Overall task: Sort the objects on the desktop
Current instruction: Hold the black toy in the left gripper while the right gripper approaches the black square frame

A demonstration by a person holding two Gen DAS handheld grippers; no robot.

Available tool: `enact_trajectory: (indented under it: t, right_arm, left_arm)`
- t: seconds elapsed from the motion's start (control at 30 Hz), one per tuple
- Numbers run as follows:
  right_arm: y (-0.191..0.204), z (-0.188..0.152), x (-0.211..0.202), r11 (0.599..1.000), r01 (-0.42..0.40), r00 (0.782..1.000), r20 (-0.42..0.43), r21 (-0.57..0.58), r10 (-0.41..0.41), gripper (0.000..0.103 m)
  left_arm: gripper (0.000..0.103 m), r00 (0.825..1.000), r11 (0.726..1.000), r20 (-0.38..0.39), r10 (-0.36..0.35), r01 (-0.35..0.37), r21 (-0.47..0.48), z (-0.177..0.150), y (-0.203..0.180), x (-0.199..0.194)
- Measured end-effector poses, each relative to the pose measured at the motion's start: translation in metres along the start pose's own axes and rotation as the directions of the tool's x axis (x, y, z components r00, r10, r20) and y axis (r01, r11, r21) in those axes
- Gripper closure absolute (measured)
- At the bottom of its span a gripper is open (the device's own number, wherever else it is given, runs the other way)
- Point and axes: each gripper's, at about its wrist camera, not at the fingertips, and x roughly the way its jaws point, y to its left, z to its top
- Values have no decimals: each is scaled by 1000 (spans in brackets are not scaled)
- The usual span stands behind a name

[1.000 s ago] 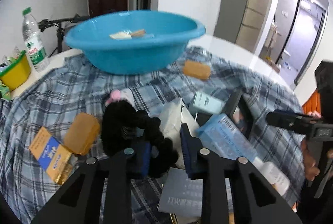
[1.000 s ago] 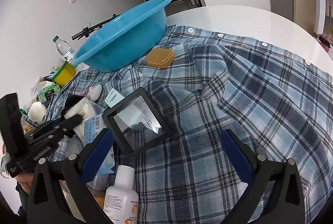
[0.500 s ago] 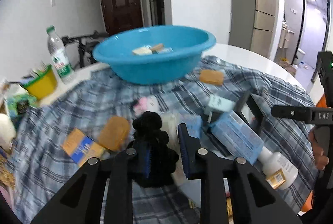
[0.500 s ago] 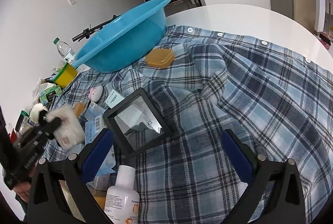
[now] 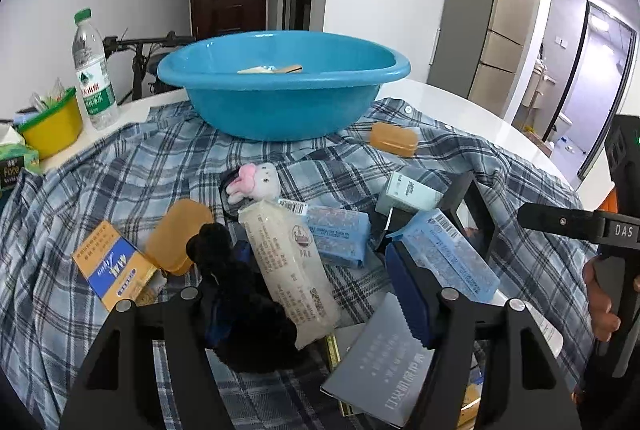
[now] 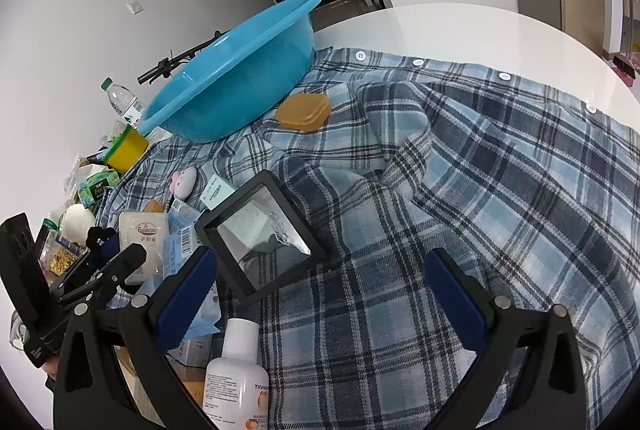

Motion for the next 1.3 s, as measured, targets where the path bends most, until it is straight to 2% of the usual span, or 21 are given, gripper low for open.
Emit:
enact_trajectory:
  t: [0.2,0.3,0.33,0.37,0.6,0.8,0.93,1.1,1.2,1.3]
  right_arm:
    - [-3,0,0,1000,0,1000,4,7,0,0]
    - [-6,0,1,1000,-1,1000,1,16,1,0]
    - [-7,0,1,1000,-1,1000,-1,18,1,0]
    - [-7,0,1,1000,-2,1000,-2,18,2,0]
    - [-8,0,1,1000,-2,1000,-3,16,2,0]
    - [-9,-1,2,1000,-3,1000,-12,12,4,0]
    - [-7,-1,2,1000,-1,1000,-14,-1,1,0]
    - [0,-4,5,1000,5,1000,-17,-27,-6,0]
    - [10,-8,6,997,12,1000,-16,-70,-13,0]
    - [28,-13,7,988,28,1000,-5,-150,-29,0]
  left_arm:
    - [34,998,996,51,-32,36,-76,3,9,-15]
    - [62,997,993,72,-37,45,-111,4,14,-21]
    - [84,997,993,70,-38,46,-113,5,14,-21]
    - [91,997,993,63,-43,50,-106,5,13,-21]
    - [91,998,994,54,-37,42,-96,4,8,-23]
    - [91,993,992,114,-26,40,-122,6,11,-44]
    - [91,984,993,180,7,14,-118,6,11,-66]
    - [91,962,991,251,106,-81,-106,-1,8,-87]
    - [91,960,989,246,131,-109,-99,-6,7,-87]
    - [91,971,989,212,107,-82,-124,-9,14,-81]
